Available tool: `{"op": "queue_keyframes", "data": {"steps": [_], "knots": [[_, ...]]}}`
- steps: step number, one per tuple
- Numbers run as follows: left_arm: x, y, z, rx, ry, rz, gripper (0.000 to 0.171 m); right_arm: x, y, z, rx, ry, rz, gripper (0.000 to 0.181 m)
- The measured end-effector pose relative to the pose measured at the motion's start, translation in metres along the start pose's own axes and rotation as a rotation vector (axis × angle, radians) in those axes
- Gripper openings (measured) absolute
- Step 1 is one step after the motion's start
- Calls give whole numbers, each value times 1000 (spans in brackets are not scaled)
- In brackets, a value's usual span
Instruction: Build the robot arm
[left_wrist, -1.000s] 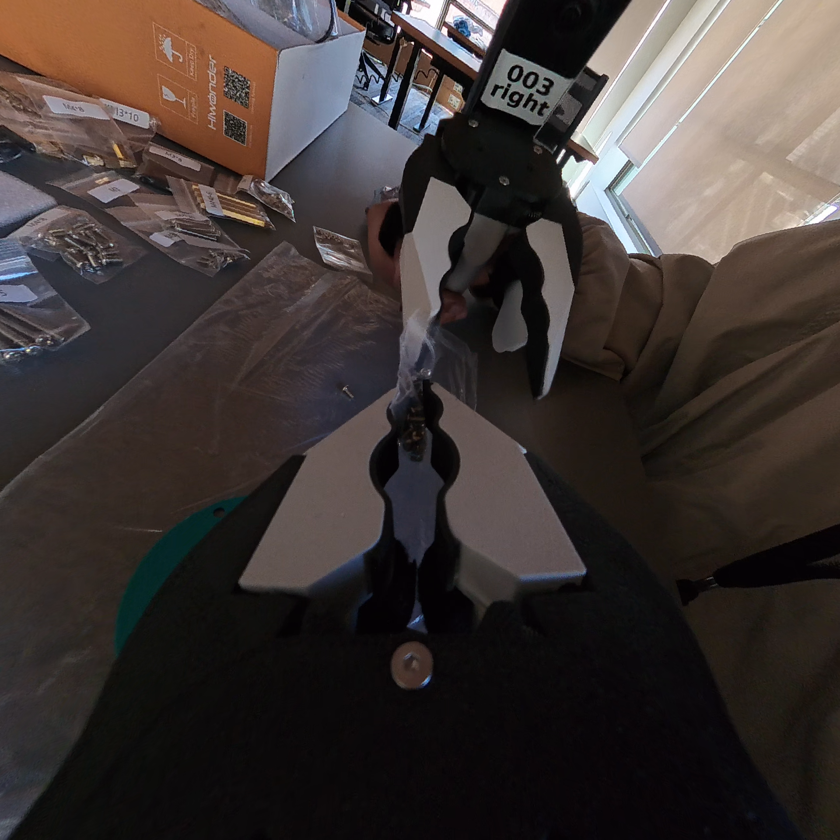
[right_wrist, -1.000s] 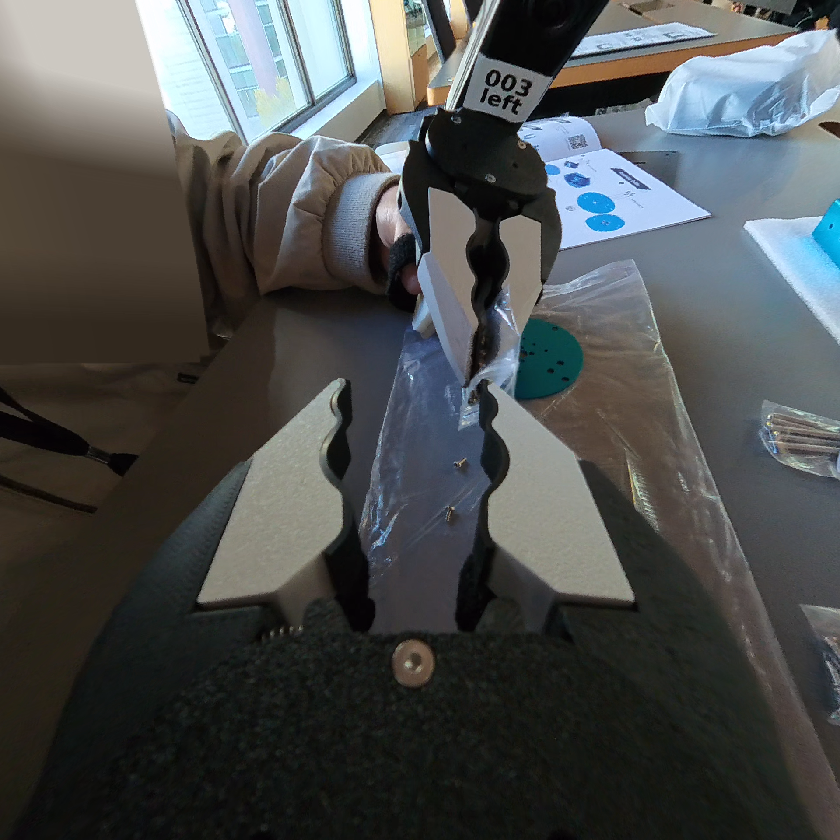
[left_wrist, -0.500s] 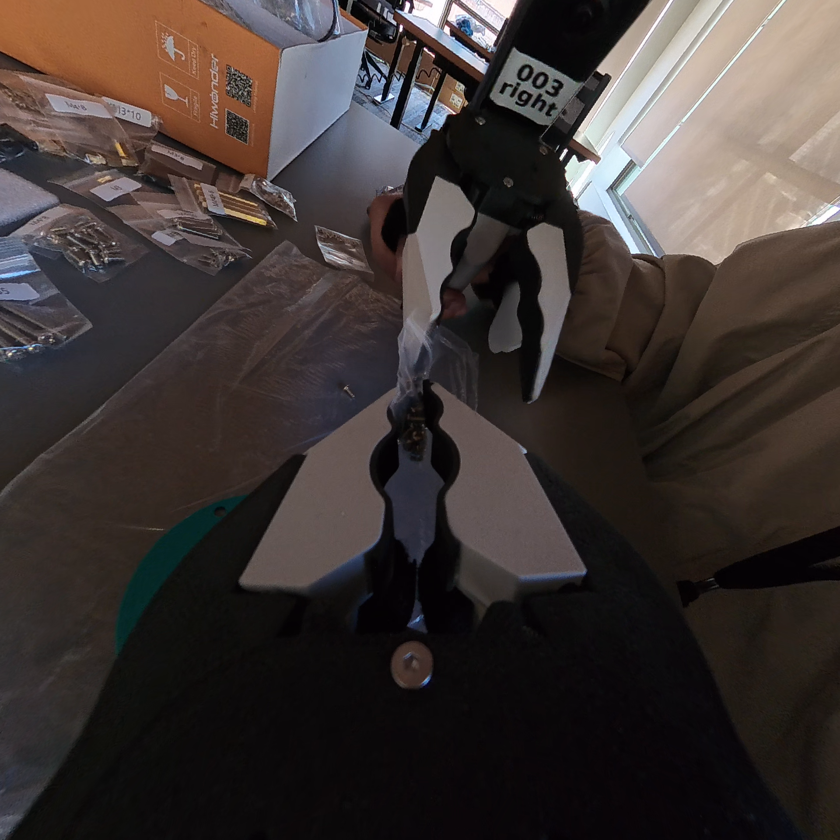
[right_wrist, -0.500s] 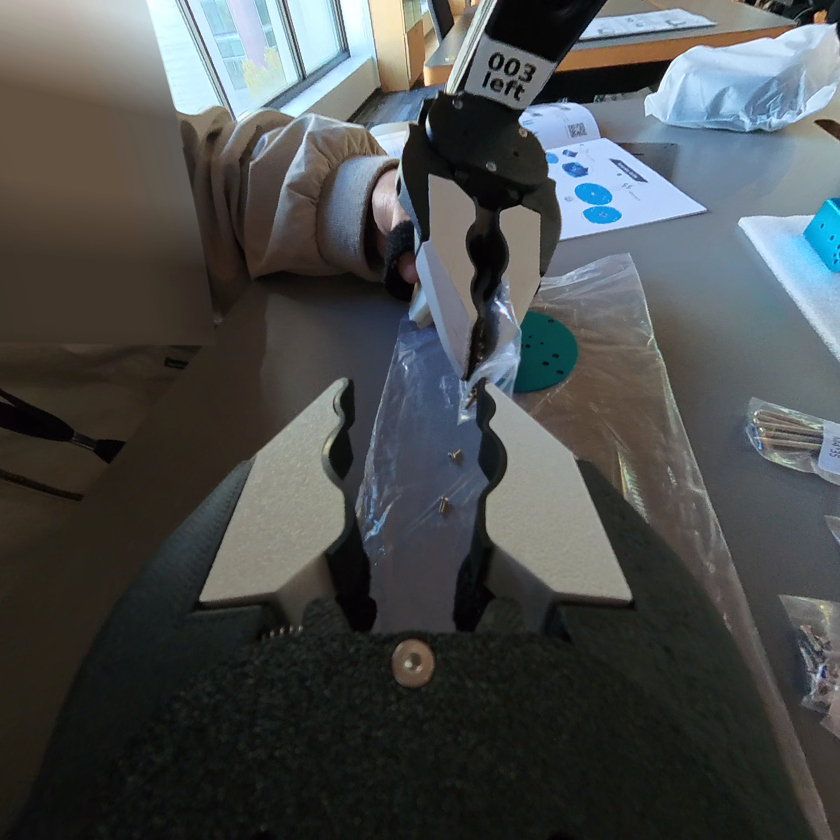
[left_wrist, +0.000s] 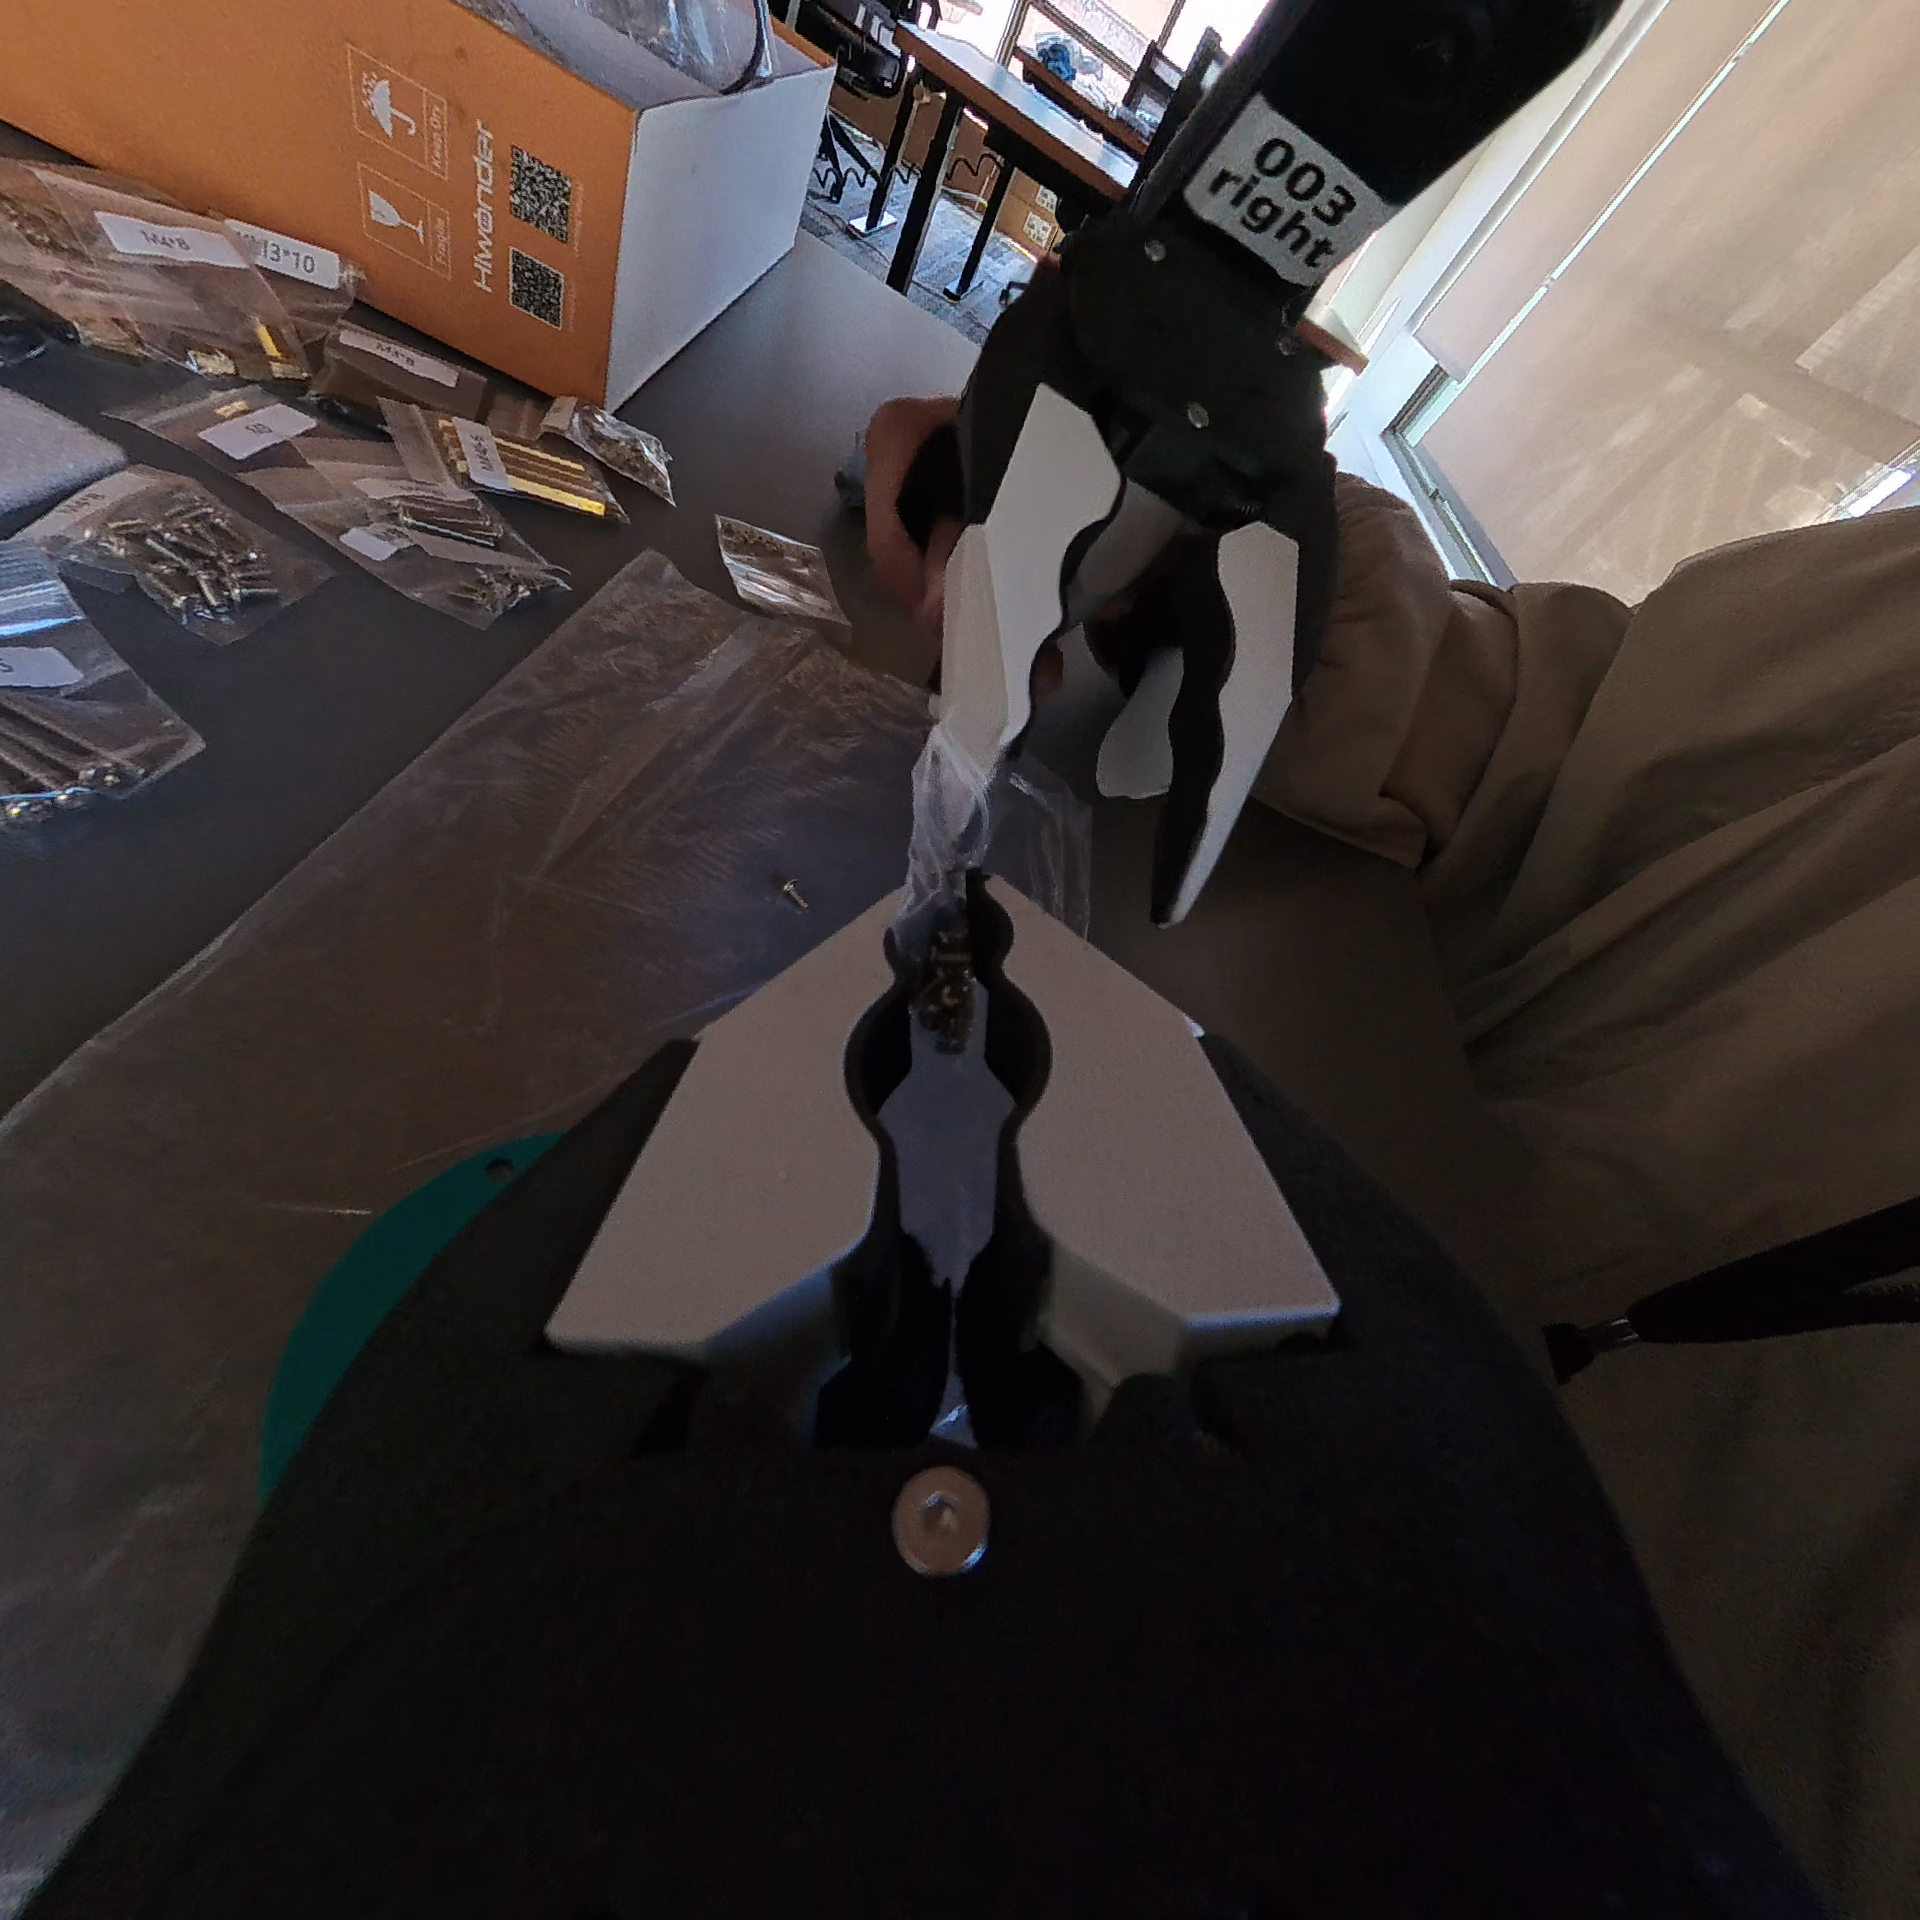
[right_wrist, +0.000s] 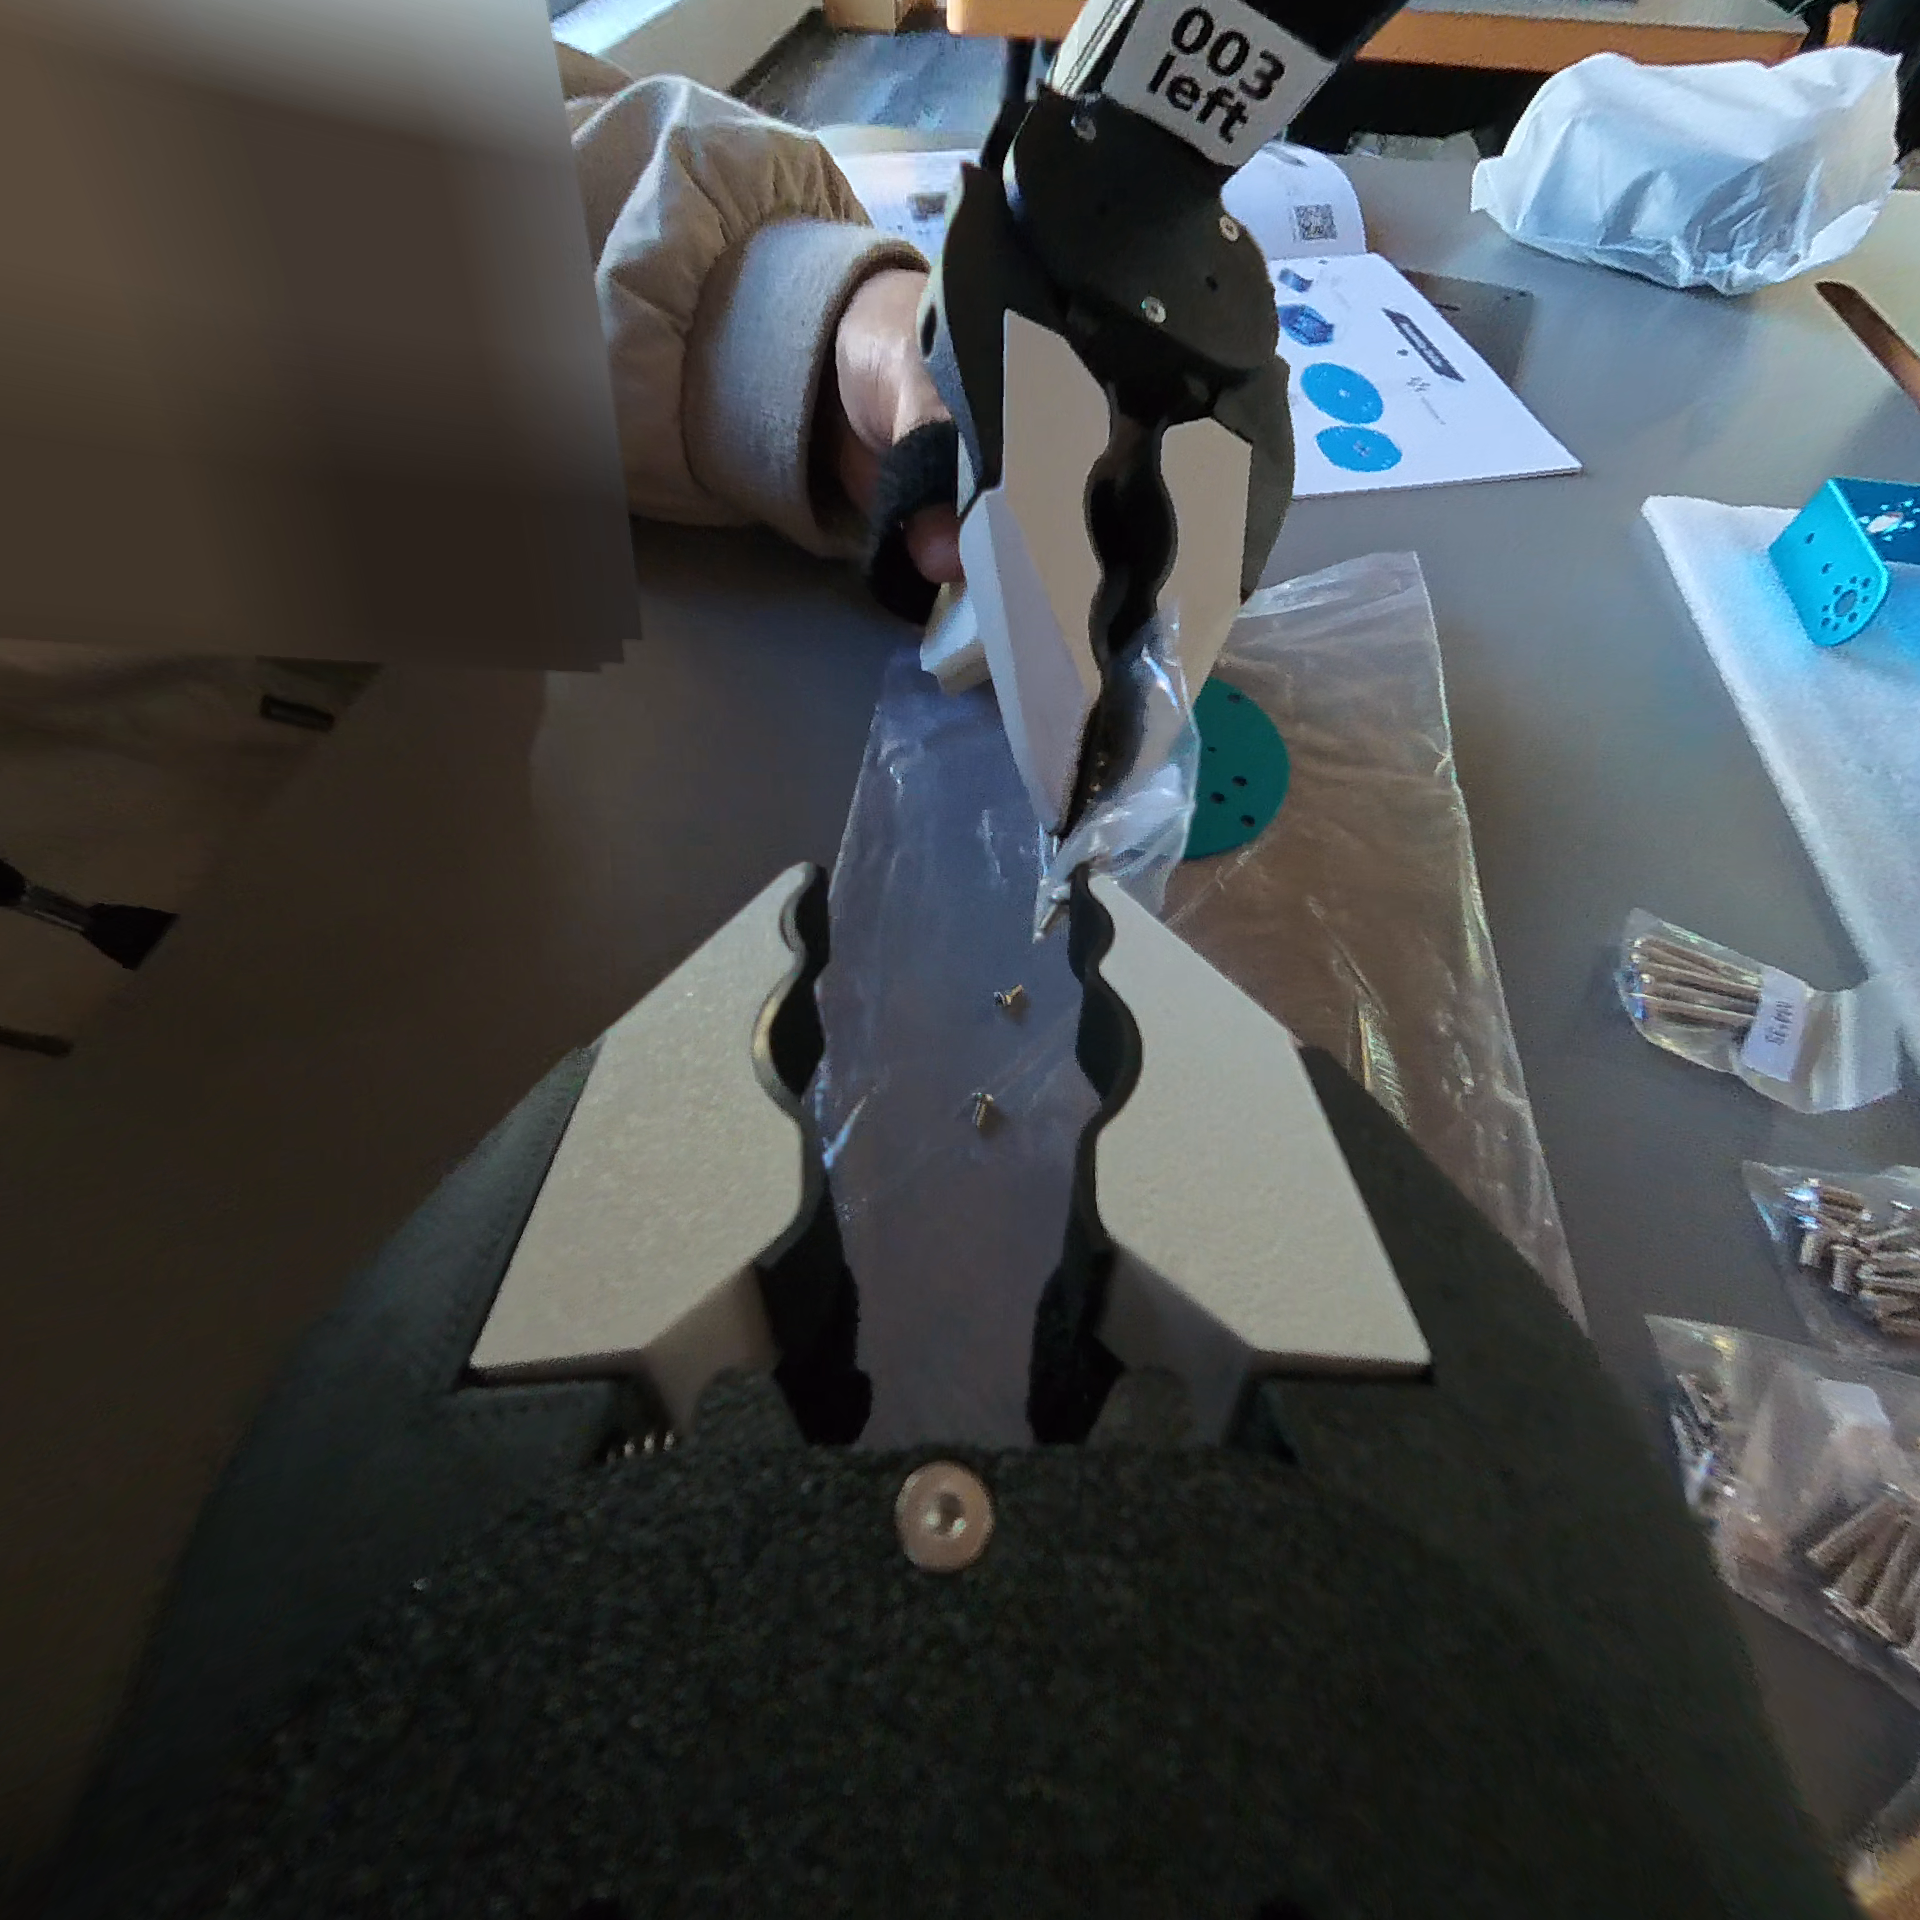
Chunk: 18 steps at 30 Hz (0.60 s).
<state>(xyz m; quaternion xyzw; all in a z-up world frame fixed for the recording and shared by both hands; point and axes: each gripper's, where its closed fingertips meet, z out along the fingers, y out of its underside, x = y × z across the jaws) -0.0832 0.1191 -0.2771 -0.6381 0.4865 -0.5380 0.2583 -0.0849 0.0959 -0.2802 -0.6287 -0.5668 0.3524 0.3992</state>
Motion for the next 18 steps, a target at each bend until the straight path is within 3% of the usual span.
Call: {"op": "queue_keyframes", "data": {"steps": [8, 12, 18], "knots": [[0, -2, -1, 14, 8, -7, 6, 5, 0, -10, -14, 25, -2, 40], [0, -4, -3, 30, 15, -17, 6, 13, -2, -15, 5, 54, 37, 28], [4, -9, -4, 64, 32, -12, 6, 24, -11, -13, 122, 12, 287, 24]]}}
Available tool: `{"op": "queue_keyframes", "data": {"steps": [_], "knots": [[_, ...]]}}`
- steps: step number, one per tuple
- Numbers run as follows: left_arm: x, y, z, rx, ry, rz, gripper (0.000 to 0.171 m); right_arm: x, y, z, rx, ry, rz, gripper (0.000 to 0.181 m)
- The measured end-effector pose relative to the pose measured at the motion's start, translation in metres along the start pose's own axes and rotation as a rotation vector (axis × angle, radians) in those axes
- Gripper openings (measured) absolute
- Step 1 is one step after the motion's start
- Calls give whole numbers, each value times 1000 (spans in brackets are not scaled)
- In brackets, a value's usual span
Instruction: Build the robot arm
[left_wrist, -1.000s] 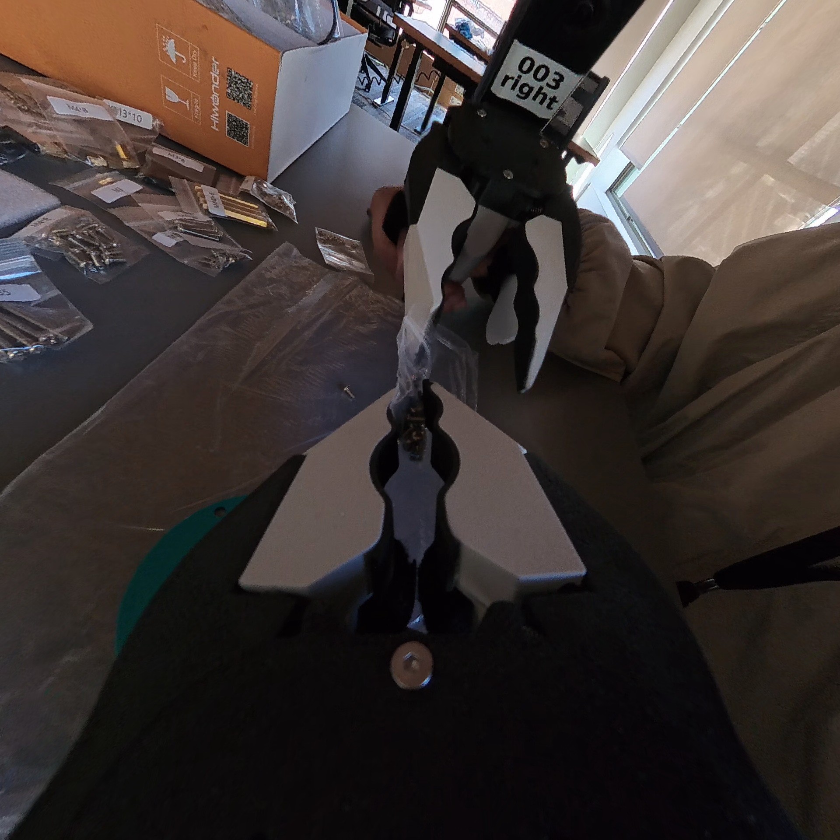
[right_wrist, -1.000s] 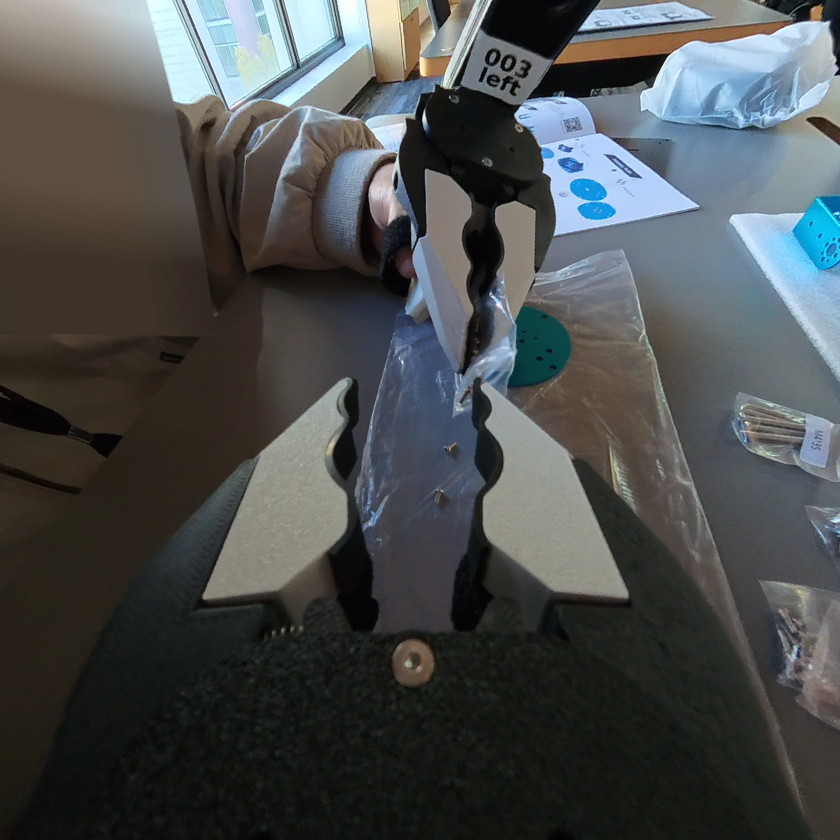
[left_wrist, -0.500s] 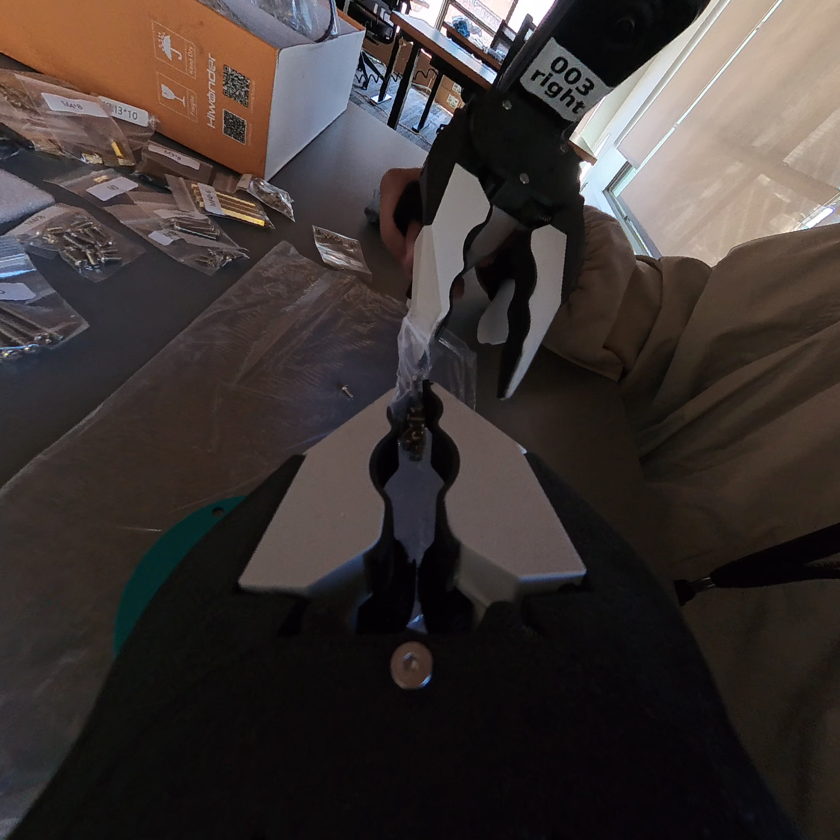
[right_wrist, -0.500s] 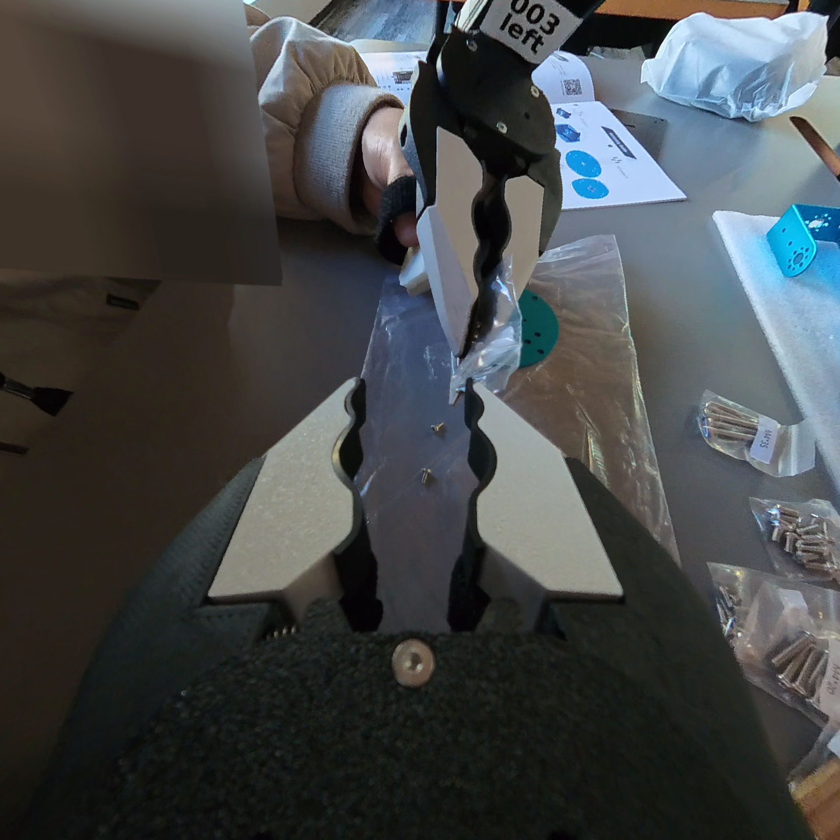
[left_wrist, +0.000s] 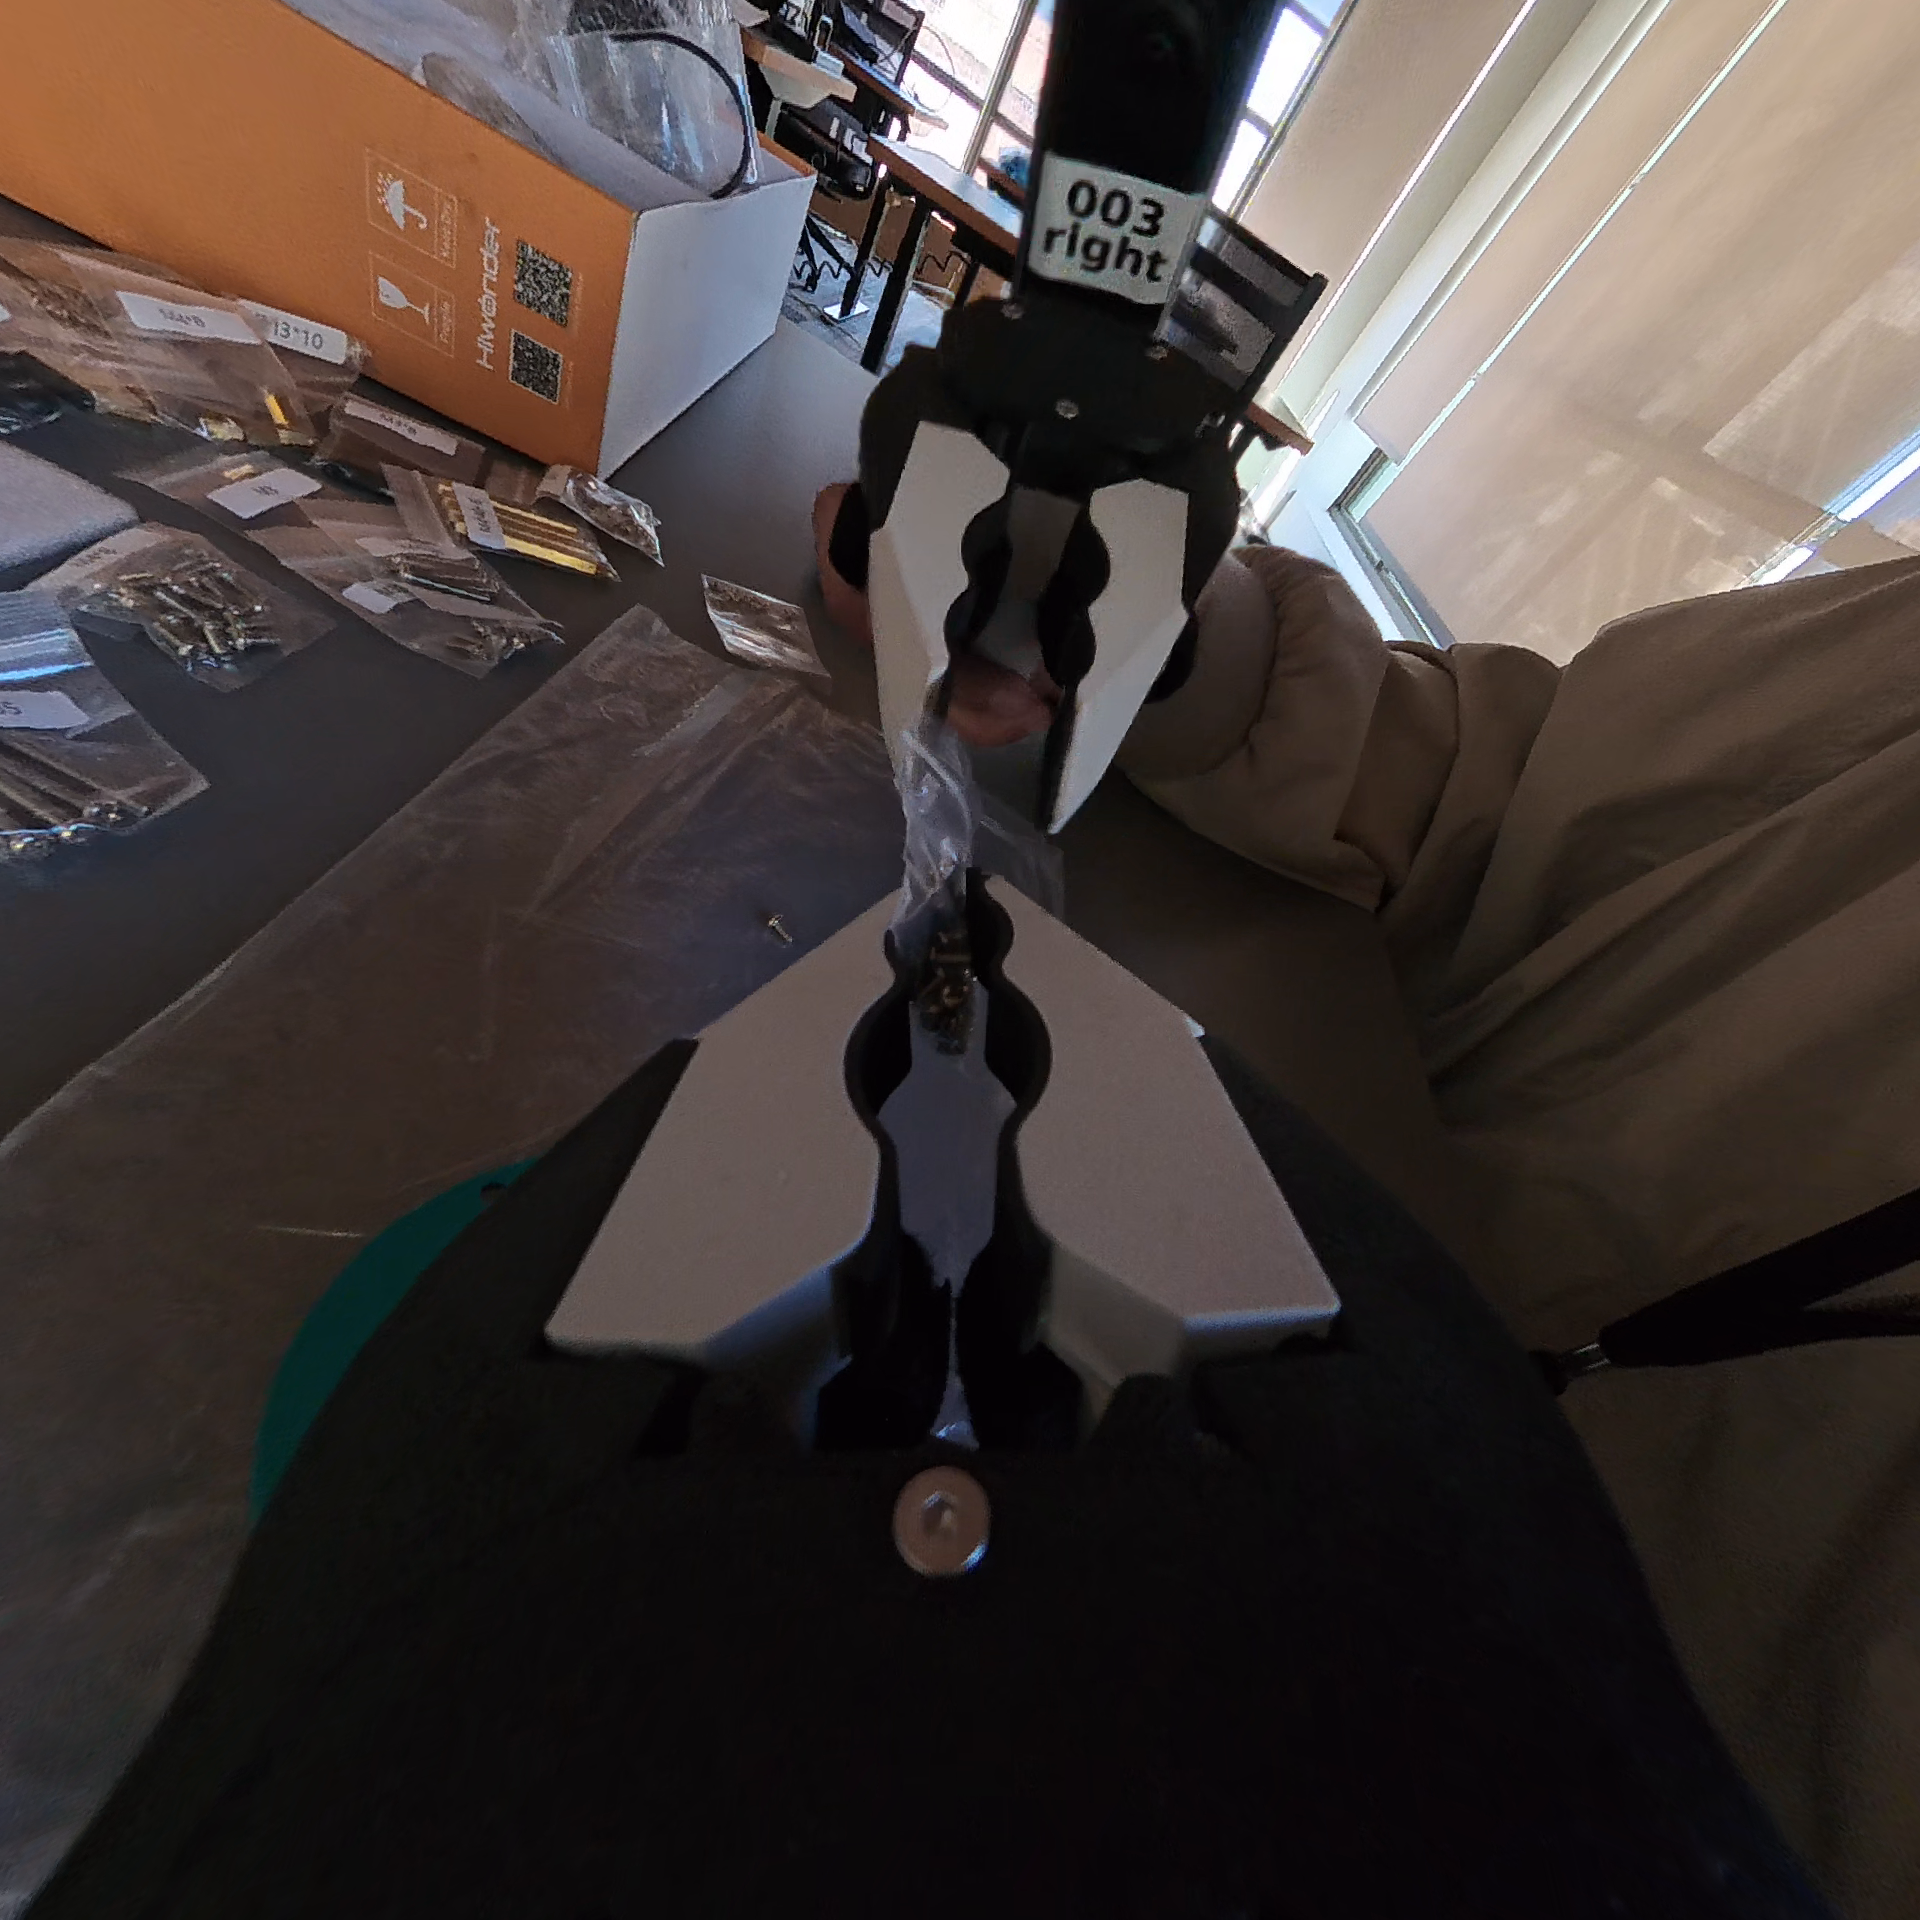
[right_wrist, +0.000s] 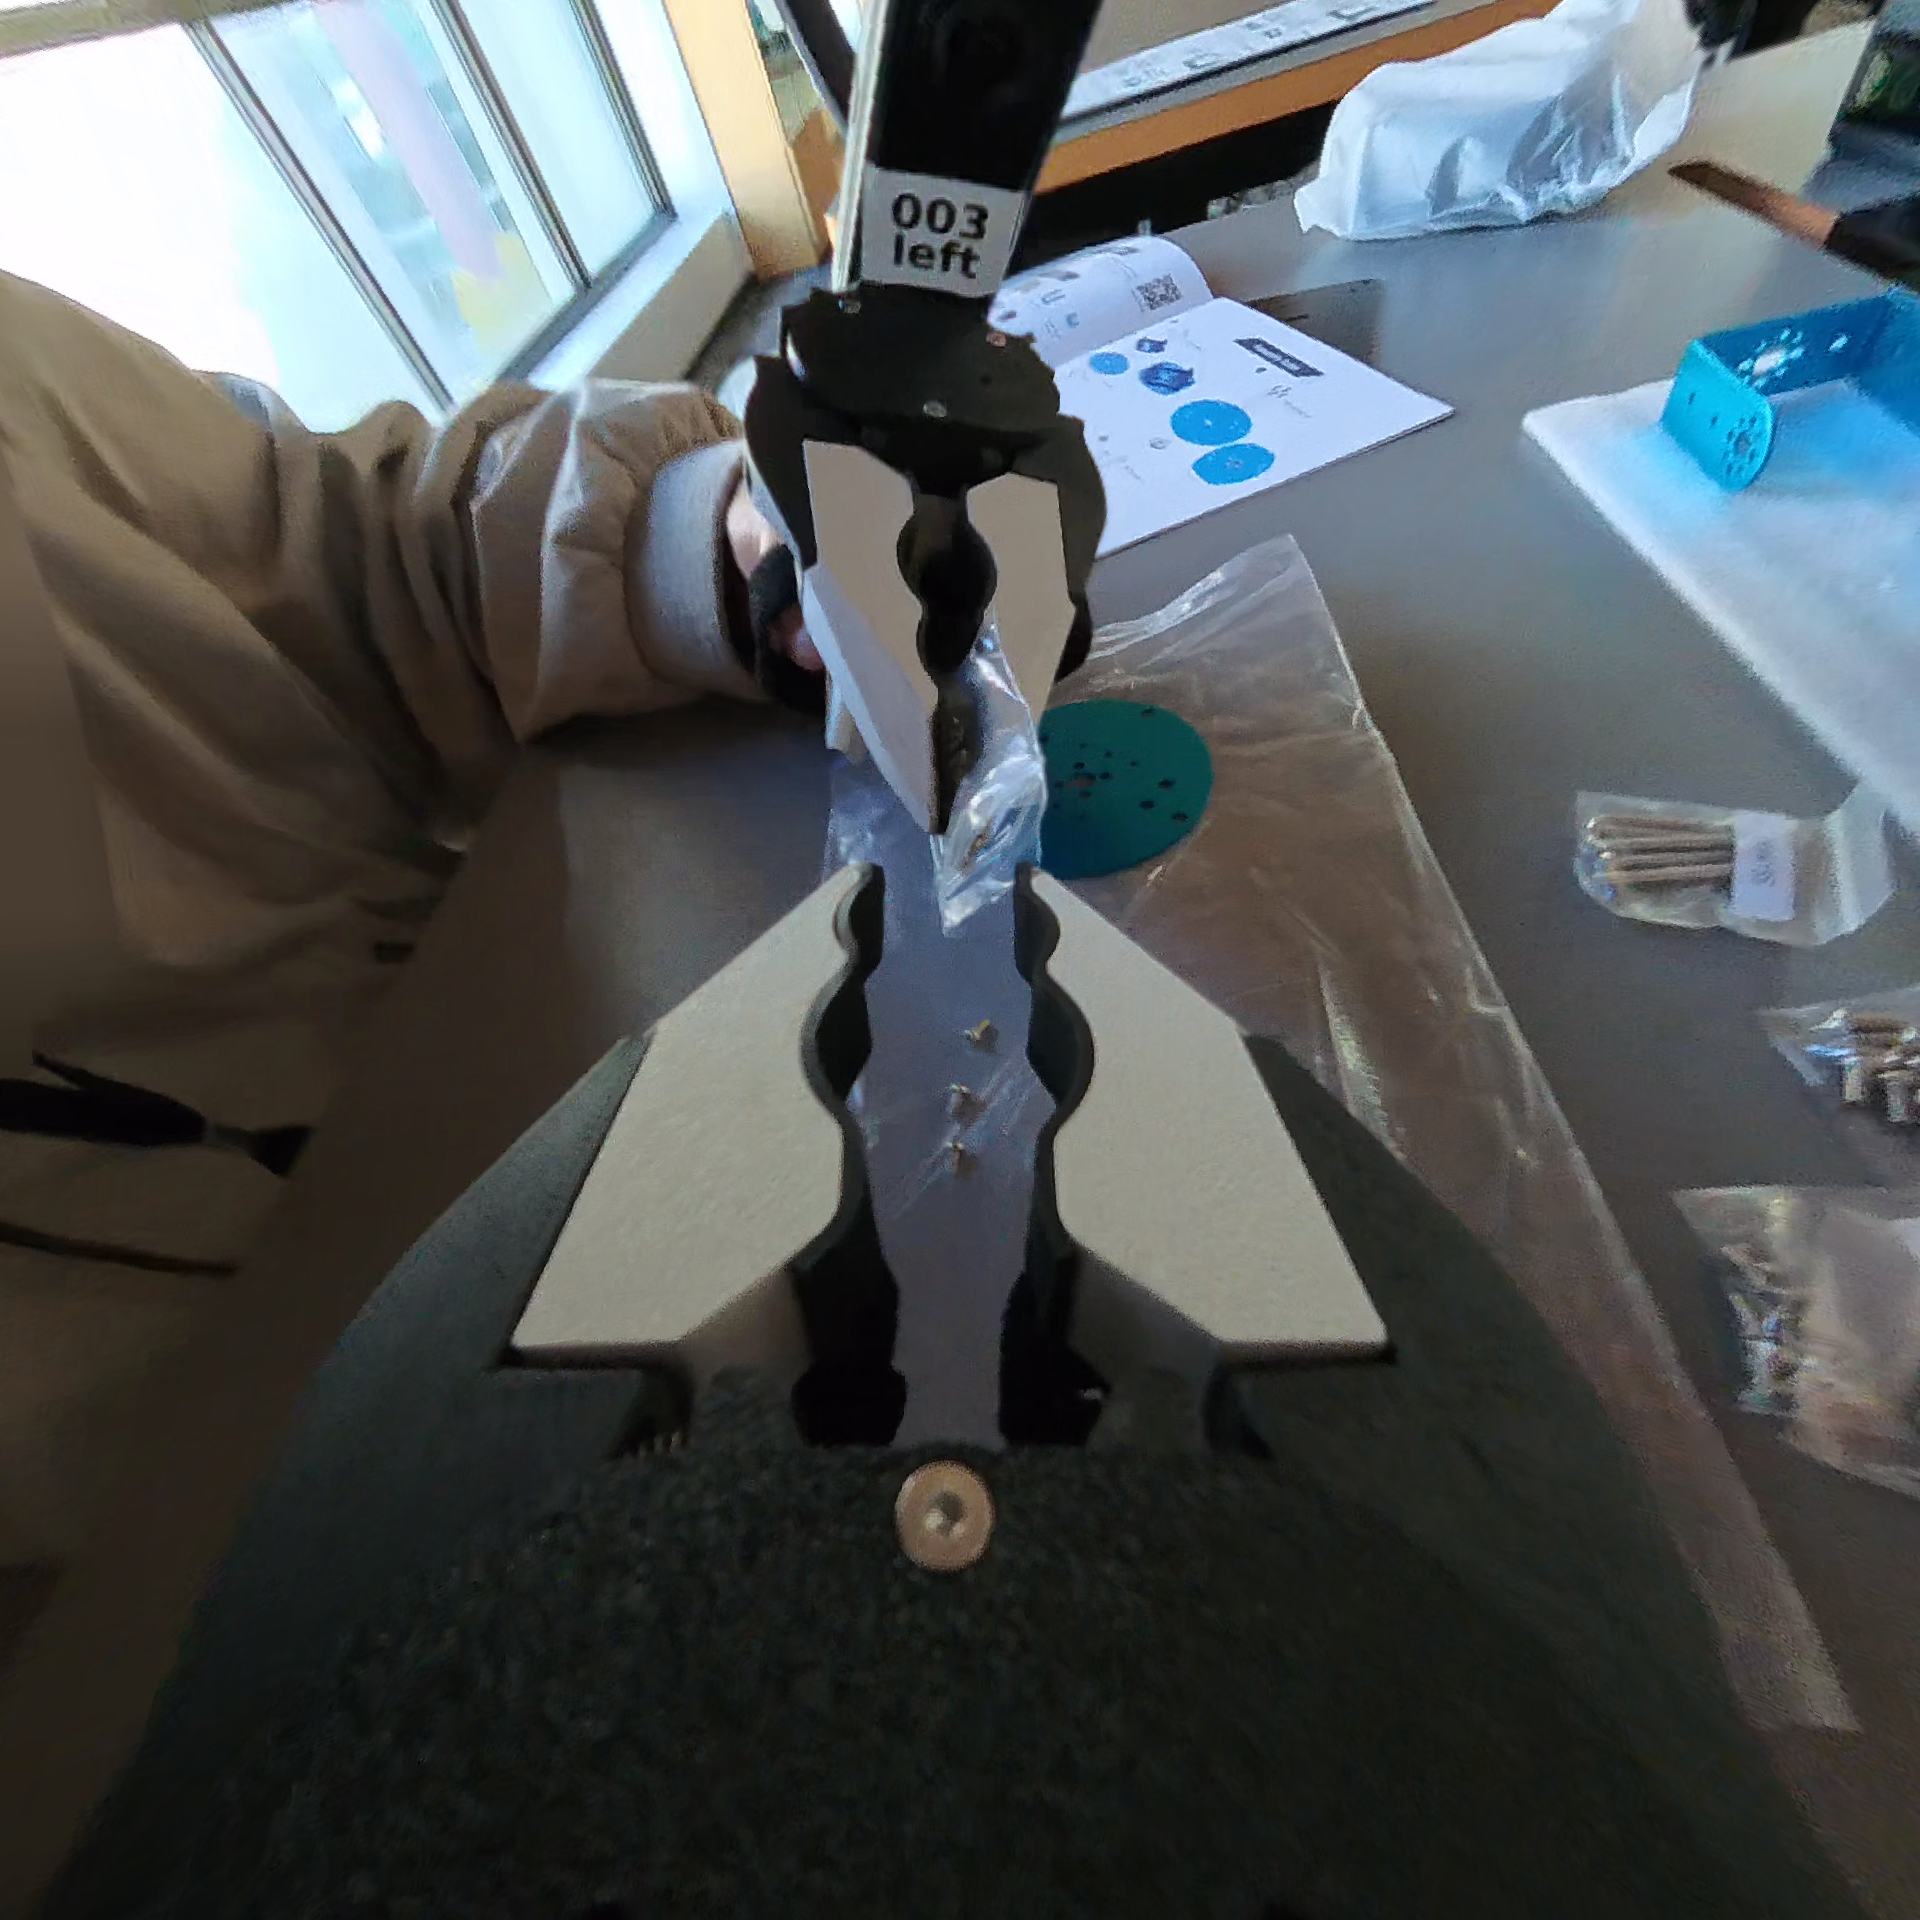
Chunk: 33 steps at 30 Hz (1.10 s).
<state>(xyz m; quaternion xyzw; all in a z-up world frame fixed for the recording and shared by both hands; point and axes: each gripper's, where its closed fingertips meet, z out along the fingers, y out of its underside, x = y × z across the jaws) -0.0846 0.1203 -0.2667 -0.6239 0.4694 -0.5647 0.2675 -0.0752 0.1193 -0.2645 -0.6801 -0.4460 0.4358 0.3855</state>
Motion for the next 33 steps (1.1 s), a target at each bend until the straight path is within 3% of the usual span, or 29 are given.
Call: {"op": "queue_keyframes", "data": {"steps": [4, 23, 25, 28, 30, 33], "knots": [[0, -2, 0, 10, 1, -1, 6, 0, -1, 2, 18, -33, 102, 17], [-1, -7, -3, 49, 7, -23, 6, 6, -4, 4, 28, -15, 184, 0], [1, -7, -1, 45, 20, -33, 7, 4, -5, 2, -1, -13, 183, 0], [-1, -6, 0, 39, 8, -41, 29, 10, 0, -5, -131, 69, 107, 0], [-2, -5, -1, 34, -1, -35, 34, 11, -1, -12, -216, 87, 79, 0], [-5, -7, -5, 35, -31, -8, 35, 10, 4, -23, -432, 108, 44, 0]]}}
